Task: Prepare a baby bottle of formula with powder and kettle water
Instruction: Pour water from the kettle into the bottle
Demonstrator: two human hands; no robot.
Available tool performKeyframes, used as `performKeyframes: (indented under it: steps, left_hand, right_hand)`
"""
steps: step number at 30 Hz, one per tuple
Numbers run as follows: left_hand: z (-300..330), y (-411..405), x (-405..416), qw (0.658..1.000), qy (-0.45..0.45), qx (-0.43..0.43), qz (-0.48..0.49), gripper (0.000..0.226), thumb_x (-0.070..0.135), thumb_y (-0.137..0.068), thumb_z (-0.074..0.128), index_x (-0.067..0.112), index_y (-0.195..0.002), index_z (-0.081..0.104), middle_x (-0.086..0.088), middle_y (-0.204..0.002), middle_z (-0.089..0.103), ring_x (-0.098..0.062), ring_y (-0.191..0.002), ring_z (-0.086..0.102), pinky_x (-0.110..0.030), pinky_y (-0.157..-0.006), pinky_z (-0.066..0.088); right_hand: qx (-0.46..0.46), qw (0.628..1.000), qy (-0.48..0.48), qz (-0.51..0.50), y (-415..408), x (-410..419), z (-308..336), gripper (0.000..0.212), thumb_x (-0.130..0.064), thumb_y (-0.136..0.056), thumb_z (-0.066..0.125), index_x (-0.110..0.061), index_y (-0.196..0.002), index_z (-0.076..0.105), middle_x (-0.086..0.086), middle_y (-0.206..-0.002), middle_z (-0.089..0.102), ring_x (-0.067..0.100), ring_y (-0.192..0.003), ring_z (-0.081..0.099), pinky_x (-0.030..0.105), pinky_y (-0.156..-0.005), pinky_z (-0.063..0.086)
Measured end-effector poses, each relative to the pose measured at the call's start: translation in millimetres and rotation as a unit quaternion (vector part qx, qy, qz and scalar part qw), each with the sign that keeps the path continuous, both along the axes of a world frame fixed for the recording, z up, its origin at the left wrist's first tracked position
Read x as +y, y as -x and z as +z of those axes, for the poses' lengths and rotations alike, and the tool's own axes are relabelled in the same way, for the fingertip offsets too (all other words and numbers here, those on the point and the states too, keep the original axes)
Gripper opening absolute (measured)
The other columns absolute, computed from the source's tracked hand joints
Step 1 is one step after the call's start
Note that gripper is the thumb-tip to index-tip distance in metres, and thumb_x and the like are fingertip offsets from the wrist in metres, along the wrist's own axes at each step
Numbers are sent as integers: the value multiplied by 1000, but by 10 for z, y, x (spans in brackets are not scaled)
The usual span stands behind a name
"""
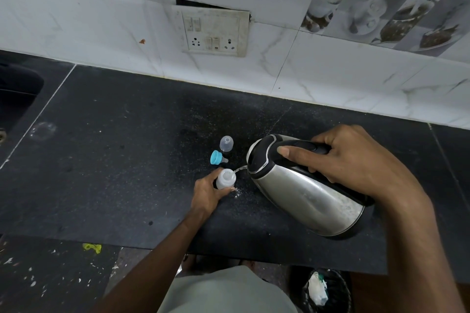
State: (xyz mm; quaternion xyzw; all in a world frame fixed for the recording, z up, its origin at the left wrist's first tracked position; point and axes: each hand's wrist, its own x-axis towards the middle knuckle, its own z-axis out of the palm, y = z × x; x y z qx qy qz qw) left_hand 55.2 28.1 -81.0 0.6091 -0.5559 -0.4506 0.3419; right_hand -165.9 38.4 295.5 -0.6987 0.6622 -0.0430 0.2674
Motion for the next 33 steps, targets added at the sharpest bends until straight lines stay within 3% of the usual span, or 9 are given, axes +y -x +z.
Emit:
performKeyframes:
  steps: [3, 8, 25, 33]
  left_hand:
    - [-2, -5, 5, 1000, -2, 2, 0, 58, 33, -75, 93, 38, -127, 69, 18, -115, 76, -3, -111, 70, -39, -102, 58]
    - [-5, -12, 9, 1000, -2, 1, -4, 59, 34, -75, 93, 37, -129, 69, 17, -118, 76, -3, -113, 70, -40, -103, 58]
    - [-27, -9, 0, 1000, -9, 0, 3, 62, 36, -73, 94, 36, -130, 69, 17, -118, 76, -4, -113, 70, -39, -102, 58]
    - [-79, -21, -6, 1000, -14, -8, 1, 67, 45, -71, 92, 36, -133, 67, 17, -119, 76, -4, -114, 70, -40, -103, 58]
  right_hand:
    - [3, 1000, 2, 4, -5, -5, 1, 77, -83, -77, 60, -8, -61, 66, 13, -55, 61, 30, -53, 56, 44, -57, 52]
    - [4, 1000, 1, 1, -11, -5, 7, 77, -83, -77, 60, -8, -61, 66, 12, -54, 61, 12, -43, 47, 42, -52, 48]
    - [7, 1000, 4, 3, -15, -19, -55, 78, -83, -77, 61, -6, -64, 66, 15, -57, 59, 12, -44, 44, 41, -51, 47]
    - [-68, 997, -10, -29, 15, 4, -129, 59, -72, -79, 68, -16, -60, 71, -1, -45, 58, 8, -41, 50, 15, -42, 39]
